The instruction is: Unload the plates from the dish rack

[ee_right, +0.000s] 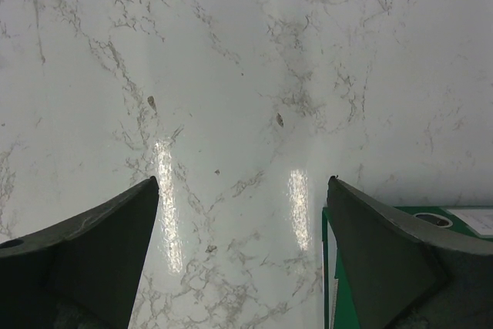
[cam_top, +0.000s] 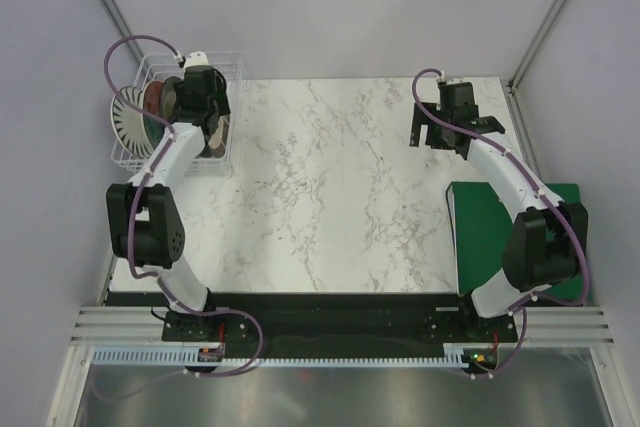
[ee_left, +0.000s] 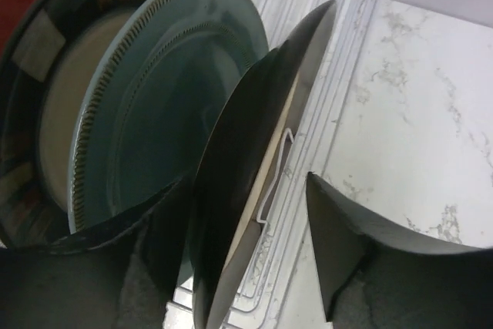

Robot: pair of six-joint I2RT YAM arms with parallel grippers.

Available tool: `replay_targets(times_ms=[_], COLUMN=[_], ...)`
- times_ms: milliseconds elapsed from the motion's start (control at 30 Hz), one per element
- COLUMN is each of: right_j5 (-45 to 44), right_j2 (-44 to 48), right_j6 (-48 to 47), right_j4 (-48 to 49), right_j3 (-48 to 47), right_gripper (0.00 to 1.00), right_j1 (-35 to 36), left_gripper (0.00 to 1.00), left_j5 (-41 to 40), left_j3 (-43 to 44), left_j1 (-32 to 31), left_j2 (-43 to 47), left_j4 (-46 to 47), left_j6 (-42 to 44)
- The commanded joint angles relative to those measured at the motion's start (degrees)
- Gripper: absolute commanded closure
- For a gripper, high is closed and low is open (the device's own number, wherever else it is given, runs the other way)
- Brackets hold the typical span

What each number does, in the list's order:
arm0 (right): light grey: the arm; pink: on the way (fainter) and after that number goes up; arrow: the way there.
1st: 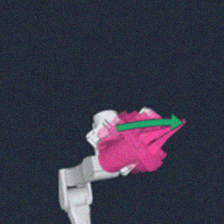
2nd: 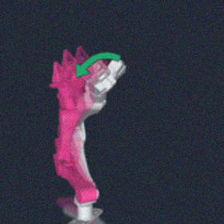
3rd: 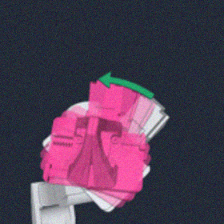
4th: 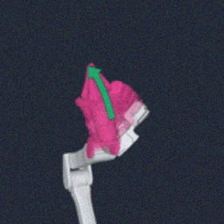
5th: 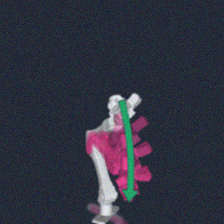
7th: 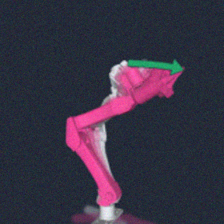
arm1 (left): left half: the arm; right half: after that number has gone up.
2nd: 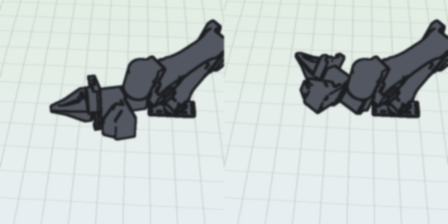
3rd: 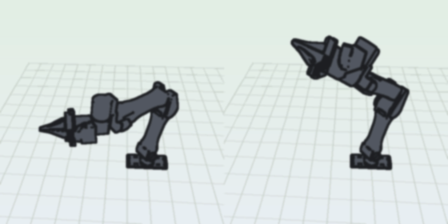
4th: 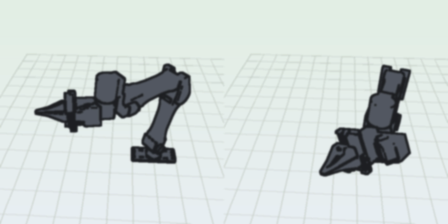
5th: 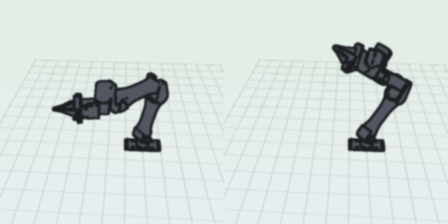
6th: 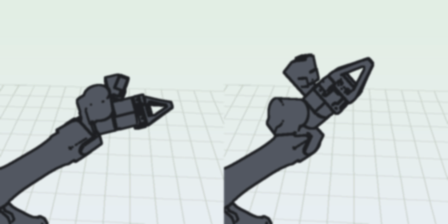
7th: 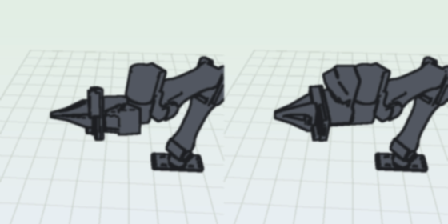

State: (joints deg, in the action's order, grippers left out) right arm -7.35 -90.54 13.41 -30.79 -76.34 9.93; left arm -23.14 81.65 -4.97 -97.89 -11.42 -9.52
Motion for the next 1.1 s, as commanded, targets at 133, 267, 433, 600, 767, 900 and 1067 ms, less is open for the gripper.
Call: replay_targets(times_ms=[133,267,433,600,767,900,1067], right_j5=[0.59,1.2,3.83,6.03,7.18,9.02,9.9], right_j2=[0.19,0.63,1.6,0.81,0.72,1.07,0.89], right_j6=[-0.84,-0.93,-0.84,0.21,0.92,0.74,0.83], right_j4=[0.2,-0.33,-0.06,0.11,0.2,0.38,0.38], right_j3=[-2.15,-1.98,-2.15,-2.06,-2.06,-1.98,-1.8], right_gripper=[0.02,0.02,0.05,0.05,0.07,0.08,0.08], right_j1=[-0.09,-0.09,-0.09,-0.18,-0.09,-0.18,-0.09], left_gripper=[0.79,0.98,0.98,0.98,0.98,0.98,0.98], left_j5=[2.13,3.97,3.97,1.17,-0.24,-1.12,-1.91], left_j3=[4.4,5.89,5.89,11.68,16.6,18.02,17.68], left_j1=[2.51,3.39,3.3,3.13,3.13,3.04,2.43], left_j2=[-5.21,-7.84,-4.16,-0.64,1.46,2.7,4.71], left_j4=[0.26,-1.23,-0.88,-2.37,-4.75,-5.28,-5.63], left_j6=[-0.94,-0.77,-0.16,3.09,4.77,5.91,6.44])
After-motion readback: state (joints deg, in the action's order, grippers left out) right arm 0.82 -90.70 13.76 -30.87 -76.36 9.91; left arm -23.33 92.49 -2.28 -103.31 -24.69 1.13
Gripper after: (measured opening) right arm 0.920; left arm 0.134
